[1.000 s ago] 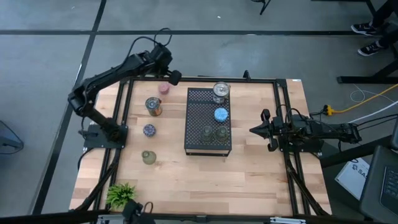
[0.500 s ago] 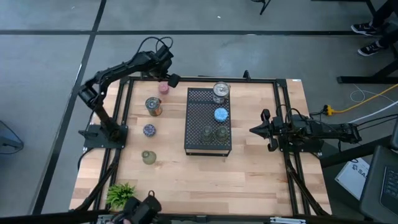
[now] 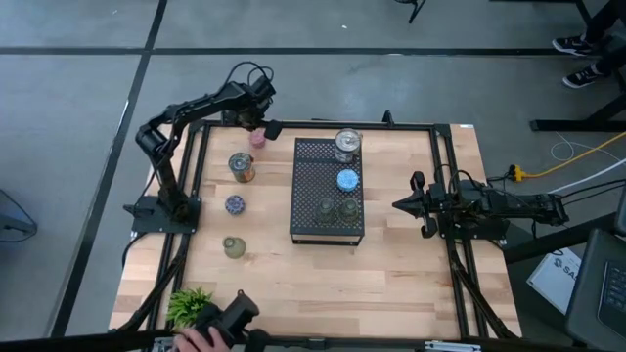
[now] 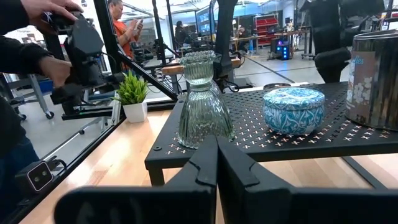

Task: Pick & Place candle stick holders
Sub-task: Put the patterned pink scented candle on the shelf aligned with the other patterned blue scented candle

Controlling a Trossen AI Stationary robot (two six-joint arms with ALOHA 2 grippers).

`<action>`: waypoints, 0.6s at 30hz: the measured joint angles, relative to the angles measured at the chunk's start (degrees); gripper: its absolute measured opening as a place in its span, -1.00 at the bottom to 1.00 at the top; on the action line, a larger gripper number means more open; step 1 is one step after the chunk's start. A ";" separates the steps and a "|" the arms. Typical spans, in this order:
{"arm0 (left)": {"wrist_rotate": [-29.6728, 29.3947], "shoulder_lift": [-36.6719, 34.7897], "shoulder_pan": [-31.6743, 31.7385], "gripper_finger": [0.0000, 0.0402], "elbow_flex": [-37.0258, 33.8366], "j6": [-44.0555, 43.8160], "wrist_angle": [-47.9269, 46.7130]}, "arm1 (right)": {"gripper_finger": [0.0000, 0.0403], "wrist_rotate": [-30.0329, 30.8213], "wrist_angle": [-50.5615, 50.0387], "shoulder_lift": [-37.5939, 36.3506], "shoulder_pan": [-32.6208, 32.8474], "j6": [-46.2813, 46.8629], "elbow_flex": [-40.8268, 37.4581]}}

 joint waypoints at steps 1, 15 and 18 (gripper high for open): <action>-0.70 0.27 0.09 0.99 0.00 0.07 0.00 | -0.99 0.00 0.00 0.00 0.01 0.00 0.00; -5.40 5.51 0.14 0.99 0.00 -0.39 0.11 | -0.99 0.00 0.01 0.00 0.00 0.00 0.00; -6.77 6.70 0.14 0.99 -0.01 -0.42 0.23 | -0.99 0.00 0.00 -0.01 0.00 -0.01 0.00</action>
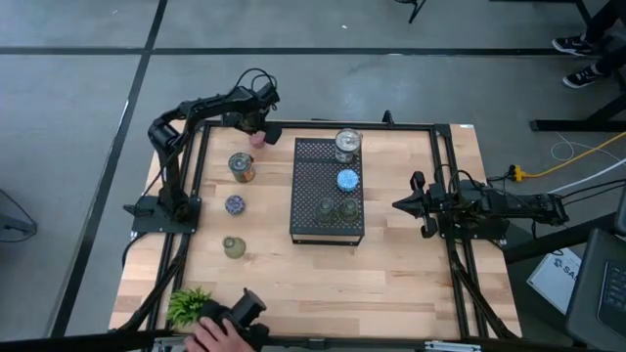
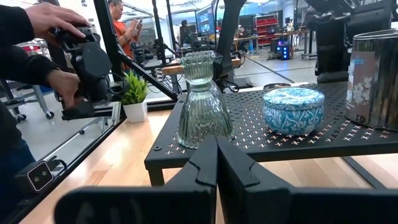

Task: Pick & Place candle stick holders
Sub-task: Put the patterned pink scented candle on the shelf aligned with the other patterned blue scented candle

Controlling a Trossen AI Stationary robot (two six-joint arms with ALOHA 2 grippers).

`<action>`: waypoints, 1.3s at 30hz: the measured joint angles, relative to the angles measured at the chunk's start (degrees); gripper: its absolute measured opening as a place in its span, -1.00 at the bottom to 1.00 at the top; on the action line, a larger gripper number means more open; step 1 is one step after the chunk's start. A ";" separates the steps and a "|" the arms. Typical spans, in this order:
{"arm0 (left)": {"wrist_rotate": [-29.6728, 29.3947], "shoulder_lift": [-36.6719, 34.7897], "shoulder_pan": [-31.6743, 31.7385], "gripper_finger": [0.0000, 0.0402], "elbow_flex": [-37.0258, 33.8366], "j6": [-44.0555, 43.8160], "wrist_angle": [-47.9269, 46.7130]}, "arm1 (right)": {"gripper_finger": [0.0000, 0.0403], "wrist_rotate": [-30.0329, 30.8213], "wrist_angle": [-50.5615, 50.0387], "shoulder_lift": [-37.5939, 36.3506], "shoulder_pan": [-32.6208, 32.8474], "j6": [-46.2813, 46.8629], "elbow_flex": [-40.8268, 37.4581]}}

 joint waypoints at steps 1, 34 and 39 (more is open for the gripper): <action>-0.20 0.30 0.00 0.99 0.00 0.01 0.25 | -0.99 -0.01 -0.01 0.01 0.00 0.00 0.00; 0.13 3.51 0.26 0.94 -0.34 -0.47 2.02 | -0.99 -0.01 -0.01 0.01 0.01 0.02 0.00; 0.15 3.51 0.26 0.78 -0.34 -0.47 1.99 | -0.99 0.01 -0.01 0.01 -0.01 0.00 0.00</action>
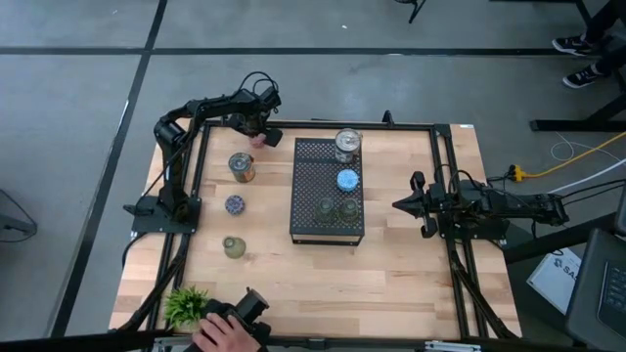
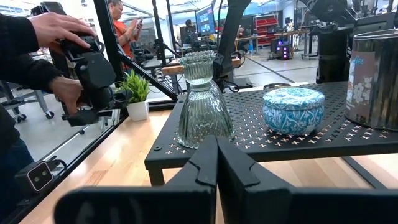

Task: Pick & Place candle stick holders
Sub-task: Put the patterned pink scented candle on the shelf aligned with the other patterned blue scented candle

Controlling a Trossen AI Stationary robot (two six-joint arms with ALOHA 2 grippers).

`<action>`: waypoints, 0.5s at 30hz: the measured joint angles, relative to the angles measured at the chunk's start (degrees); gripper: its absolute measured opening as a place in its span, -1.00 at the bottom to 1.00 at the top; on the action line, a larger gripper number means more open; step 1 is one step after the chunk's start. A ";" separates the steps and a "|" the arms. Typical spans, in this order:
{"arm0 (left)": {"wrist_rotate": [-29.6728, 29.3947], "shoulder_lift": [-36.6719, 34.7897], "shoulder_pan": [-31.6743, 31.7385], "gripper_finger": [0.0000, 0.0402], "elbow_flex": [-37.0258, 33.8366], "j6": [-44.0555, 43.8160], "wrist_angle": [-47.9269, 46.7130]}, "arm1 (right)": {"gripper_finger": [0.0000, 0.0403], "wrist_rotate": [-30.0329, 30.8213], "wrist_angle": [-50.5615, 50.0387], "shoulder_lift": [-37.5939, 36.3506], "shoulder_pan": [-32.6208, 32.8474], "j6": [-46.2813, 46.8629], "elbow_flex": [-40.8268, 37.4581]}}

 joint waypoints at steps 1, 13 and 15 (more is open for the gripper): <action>0.01 0.00 -0.01 0.75 0.00 0.00 -0.01 | -0.99 -0.02 0.00 0.00 0.02 0.00 0.00; 0.33 -0.02 0.00 0.54 0.00 0.12 -0.03 | -0.99 0.00 0.01 0.00 0.01 0.00 0.00; 0.33 -0.02 -0.02 0.54 0.00 0.13 -0.06 | -0.99 0.00 0.00 0.00 0.02 0.02 0.00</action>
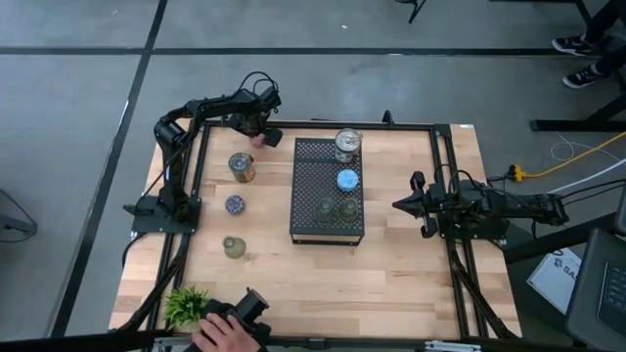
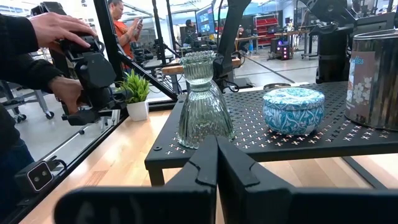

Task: Pick & Place candle stick holders
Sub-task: Put the patterned pink scented candle on the shelf aligned with the other patterned blue scented candle

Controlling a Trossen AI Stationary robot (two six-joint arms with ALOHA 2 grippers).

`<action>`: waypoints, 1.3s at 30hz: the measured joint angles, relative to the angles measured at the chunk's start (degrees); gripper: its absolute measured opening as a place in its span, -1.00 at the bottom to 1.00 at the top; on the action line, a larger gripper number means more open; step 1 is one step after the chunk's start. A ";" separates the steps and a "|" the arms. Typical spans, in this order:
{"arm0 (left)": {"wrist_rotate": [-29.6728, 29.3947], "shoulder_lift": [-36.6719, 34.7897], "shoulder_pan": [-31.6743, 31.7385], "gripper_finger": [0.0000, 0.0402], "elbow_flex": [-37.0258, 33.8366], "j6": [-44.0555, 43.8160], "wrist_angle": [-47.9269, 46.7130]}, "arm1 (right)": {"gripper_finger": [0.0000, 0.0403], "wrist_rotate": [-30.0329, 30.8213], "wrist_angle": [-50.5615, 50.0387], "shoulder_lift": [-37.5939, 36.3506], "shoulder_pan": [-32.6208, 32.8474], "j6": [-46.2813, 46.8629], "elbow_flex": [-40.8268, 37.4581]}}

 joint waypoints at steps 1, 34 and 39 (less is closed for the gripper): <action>0.00 -0.02 0.00 0.54 0.00 0.02 -0.02 | -0.99 -0.02 0.00 0.00 -0.02 -0.02 0.00; 1.27 -8.95 -12.34 0.53 17.59 0.33 -19.67 | -0.99 0.00 0.01 0.00 -0.02 -0.01 0.00; 1.33 -10.89 -16.64 0.53 17.62 0.31 -19.73 | -0.99 0.00 0.01 0.00 0.00 -0.01 0.00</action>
